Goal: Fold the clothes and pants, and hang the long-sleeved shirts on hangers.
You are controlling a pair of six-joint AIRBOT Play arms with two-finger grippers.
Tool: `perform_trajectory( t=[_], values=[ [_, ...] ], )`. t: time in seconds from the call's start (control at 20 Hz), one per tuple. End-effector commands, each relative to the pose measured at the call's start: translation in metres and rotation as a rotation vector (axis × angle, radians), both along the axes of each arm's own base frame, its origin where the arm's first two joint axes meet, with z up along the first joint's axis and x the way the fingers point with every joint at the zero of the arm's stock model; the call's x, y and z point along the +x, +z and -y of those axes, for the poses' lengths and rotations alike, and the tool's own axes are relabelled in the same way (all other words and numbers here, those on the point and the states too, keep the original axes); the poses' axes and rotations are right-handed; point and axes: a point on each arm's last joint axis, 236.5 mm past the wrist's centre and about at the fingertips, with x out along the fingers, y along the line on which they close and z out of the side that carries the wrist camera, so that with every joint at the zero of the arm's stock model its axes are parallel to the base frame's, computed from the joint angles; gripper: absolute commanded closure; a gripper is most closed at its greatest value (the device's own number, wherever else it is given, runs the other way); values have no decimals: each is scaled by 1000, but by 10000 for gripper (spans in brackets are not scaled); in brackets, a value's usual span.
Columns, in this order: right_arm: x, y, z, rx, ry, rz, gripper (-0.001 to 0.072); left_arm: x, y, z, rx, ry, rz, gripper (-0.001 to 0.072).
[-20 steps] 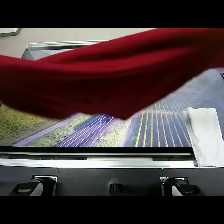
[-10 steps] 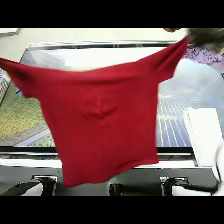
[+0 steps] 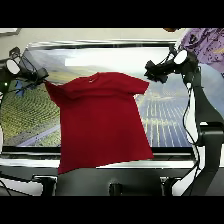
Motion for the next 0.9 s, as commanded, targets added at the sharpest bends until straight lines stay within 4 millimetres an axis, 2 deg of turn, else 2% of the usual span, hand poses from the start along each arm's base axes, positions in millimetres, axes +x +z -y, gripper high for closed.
perform_trajectory(
  t=[0.0, 0.05, 0.2, 0.3, 0.35, 0.45, 0.55, 0.65, 0.75, 0.85],
  values=[
    [-20, 9, 10, 23, 94, -30, 246, 6, -9, 4, -25, 2, 4, 692],
    [-33, 19, 26, 8, 132, -36, 239, 4, -5, 4, -25, 1, 4, 692],
    [-79, 46, 91, -52, 201, -71, 217, -7, 3, 5, -27, -2, -18, 692],
    [-117, 46, 128, -57, 206, -134, 217, -16, 1, 6, -29, -4, -55, 692],
    [-136, 41, 139, -8, 172, -169, 217, -20, -1, 6, -31, -5, -77, 691],
    [-176, 19, 138, 88, 163, -224, 210, -27, -5, 7, -33, -7, -107, 691],
    [-222, -17, 123, 157, 168, -310, 125, -29, -6, 8, -34, -7, -117, 691],
    [-260, -51, 101, 213, 184, -382, 118, -29, -6, 8, -34, -7, -117, 691],
    [-289, -73, 75, 304, 216, -404, 118, -29, -6, 8, -34, -7, -117, 691],
    [-315, -94, 59, 359, 225, -447, 118, -29, -6, 8, -34, -7, -117, 691]
  ],
)
